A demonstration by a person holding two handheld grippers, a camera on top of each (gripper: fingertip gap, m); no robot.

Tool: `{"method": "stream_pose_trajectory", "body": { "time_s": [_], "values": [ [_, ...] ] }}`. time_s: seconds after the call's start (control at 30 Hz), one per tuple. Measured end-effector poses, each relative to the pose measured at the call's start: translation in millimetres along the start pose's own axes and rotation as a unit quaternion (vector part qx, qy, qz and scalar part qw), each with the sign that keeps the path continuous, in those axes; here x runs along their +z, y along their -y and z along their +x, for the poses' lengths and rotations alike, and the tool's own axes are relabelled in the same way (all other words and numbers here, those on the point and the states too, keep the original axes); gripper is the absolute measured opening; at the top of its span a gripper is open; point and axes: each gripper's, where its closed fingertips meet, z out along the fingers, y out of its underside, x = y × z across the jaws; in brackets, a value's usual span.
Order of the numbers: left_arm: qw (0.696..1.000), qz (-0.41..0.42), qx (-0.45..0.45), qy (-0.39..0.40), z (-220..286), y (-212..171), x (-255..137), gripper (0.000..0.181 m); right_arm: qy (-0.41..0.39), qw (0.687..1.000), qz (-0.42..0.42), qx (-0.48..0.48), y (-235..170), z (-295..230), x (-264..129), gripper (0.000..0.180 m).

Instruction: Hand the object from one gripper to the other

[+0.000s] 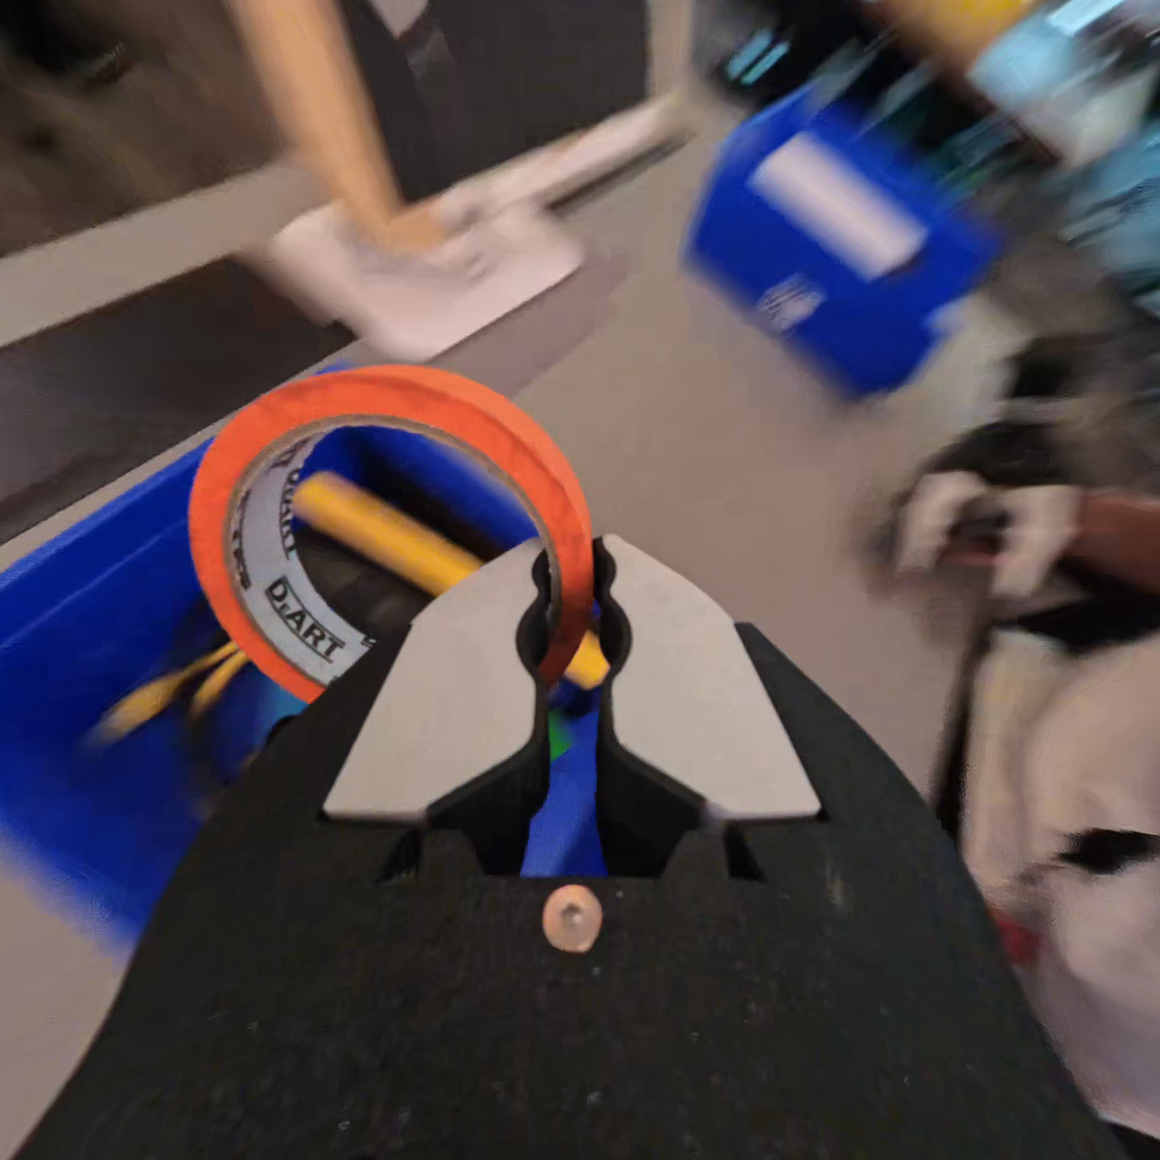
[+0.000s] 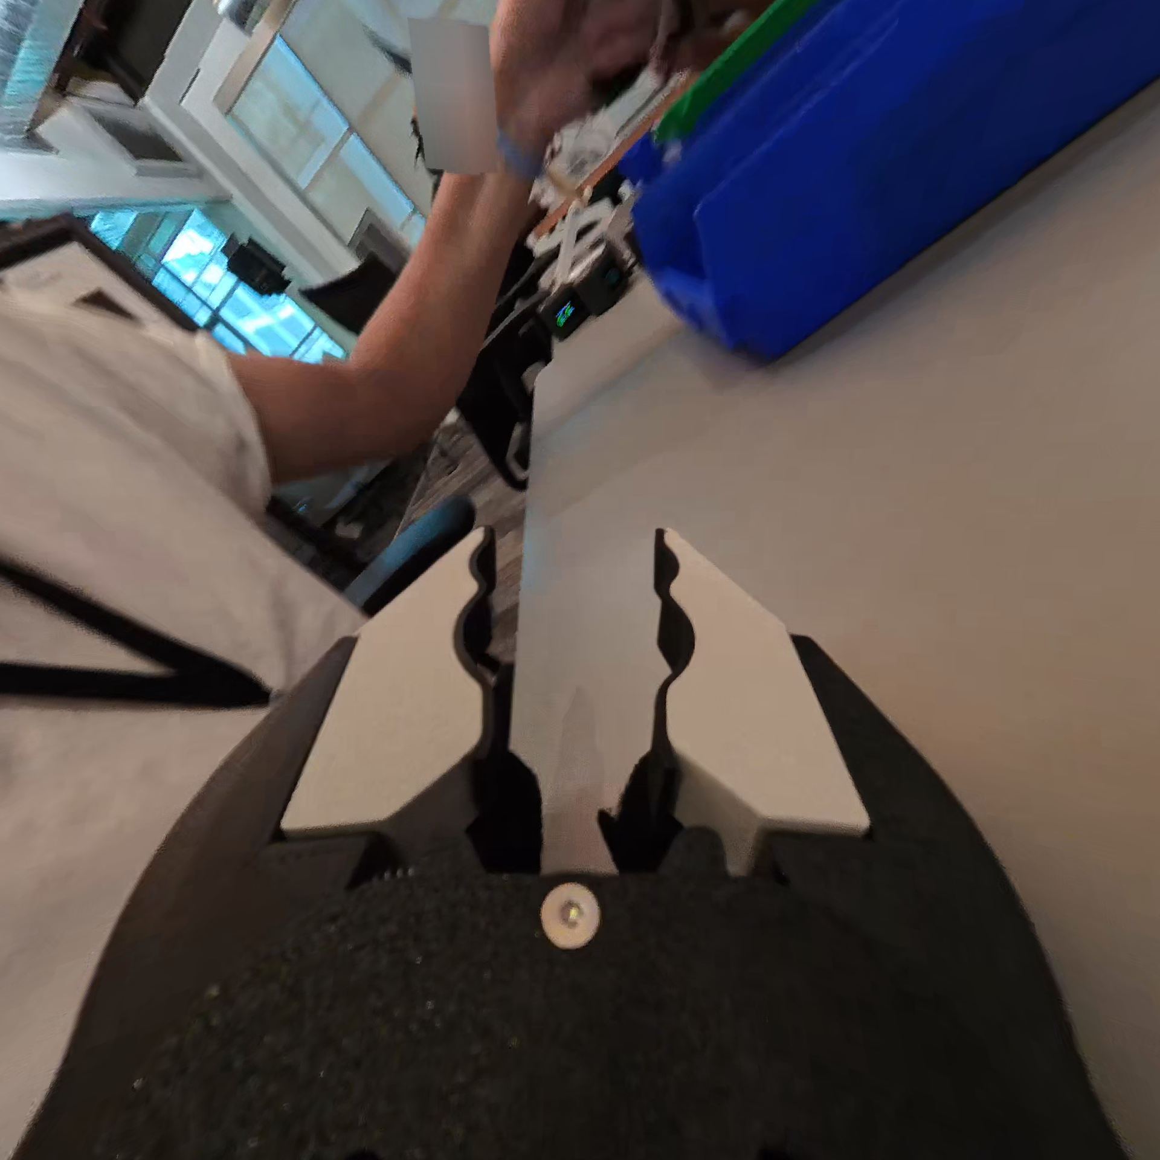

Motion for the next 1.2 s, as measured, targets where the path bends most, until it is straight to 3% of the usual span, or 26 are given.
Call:
{"method": "stream_pose_trajectory", "body": {
  "time_s": [0.1, 0.2, 0.3, 0.4, 0.43, 0.47, 0.57, 0.63, 0.7, 0.77, 0.83, 0.9, 0.97, 1.07, 1.1, 1.2],
  "values": [
    [0.966, 0.134, 0.027, -0.219, 100.7, 19.4, -9.9, 0.01, -0.044, 0.996, 0.071, -0.017, 41.6, 19.4, -7.7, 0.052],
    [0.908, 0.178, 0.016, -0.379, 179.7, 12.1, -1.5, 0.01, -0.103, 0.988, 0.107, -0.041, 83.2, 37.2, -15.7, 0.05],
    [0.891, 0.152, 0.019, -0.428, 231.4, -8.9, 33.9, 0.01, -0.079, 0.986, 0.111, -0.095, 117.0, 14.4, -5.3, 0.051],
    [0.883, 0.125, 0.016, -0.452, 267.2, -27.5, 64.1, 0.012, -0.043, 0.99, 0.085, -0.104, 120.4, -6.5, 13.9, 0.051],
    [0.881, 0.115, 0.01, -0.459, 275.9, -33.2, 72.1, 0.013, -0.058, 0.989, 0.086, -0.107, 118.8, -3.2, 16.3, 0.045],
    [0.883, 0.101, 0.006, -0.459, 281.8, -39.2, 80.4, 0.015, -0.079, 0.987, 0.087, -0.111, 114.4, 2.0, 15.3, 0.022],
    [0.919, 0.093, -0.003, -0.384, 273.4, -48.5, 109.6, 0.019, -0.184, 0.968, 0.093, -0.142, 97.3, 28.9, -2.4, 0.01],
    [0.957, 0.077, 0.006, -0.281, 252.1, -60.6, 134.9, 0.022, -0.265, 0.95, 0.082, -0.147, 84.2, 55.1, -20.0, 0.01],
    [0.988, 0.084, 0.051, -0.121, 218.2, -68.4, 153.9, 0.04, -0.342, 0.926, 0.059, -0.148, 74.2, 82.4, -42.4, 0.01],
    [0.986, 0.092, 0.122, 0.065, 182.7, -69.3, 156.8, 0.058, -0.423, 0.898, 0.043, -0.111, 66.6, 111.3, -70.0, 0.01],
    [0.954, 0.074, 0.214, 0.198, 168.3, -69.4, 151.7, 0.063, -0.446, 0.892, 0.053, -0.043, 60.4, 125.0, -85.4, 0.01],
    [0.903, 0.069, 0.304, 0.296, 169.6, -64.7, 146.5, 0.066, -0.425, 0.902, 0.07, 0.028, 54.9, 127.7, -85.1, 0.01],
    [0.862, 0.069, 0.392, 0.316, 190.0, -66.4, 154.2, 0.063, -0.389, 0.912, 0.094, 0.09, 51.4, 125.3, -76.0, 0.01],
    [0.795, 0.067, 0.497, 0.34, 213.0, -70.1, 164.7, 0.076, -0.285, 0.936, 0.114, 0.173, 49.0, 110.3, -50.1, 0.01],
    [0.764, 0.071, 0.532, 0.359, 216.1, -68.4, 164.0, 0.085, -0.252, 0.942, 0.112, 0.191, 48.0, 104.9, -43.1, 0.009],
    [0.662, 0.107, 0.624, 0.4, 226.2, -64.4, 157.9, 0.085, -0.204, 0.949, 0.088, 0.223, 38.6, 99.7, -33.0, 0.01]
  ]
}}
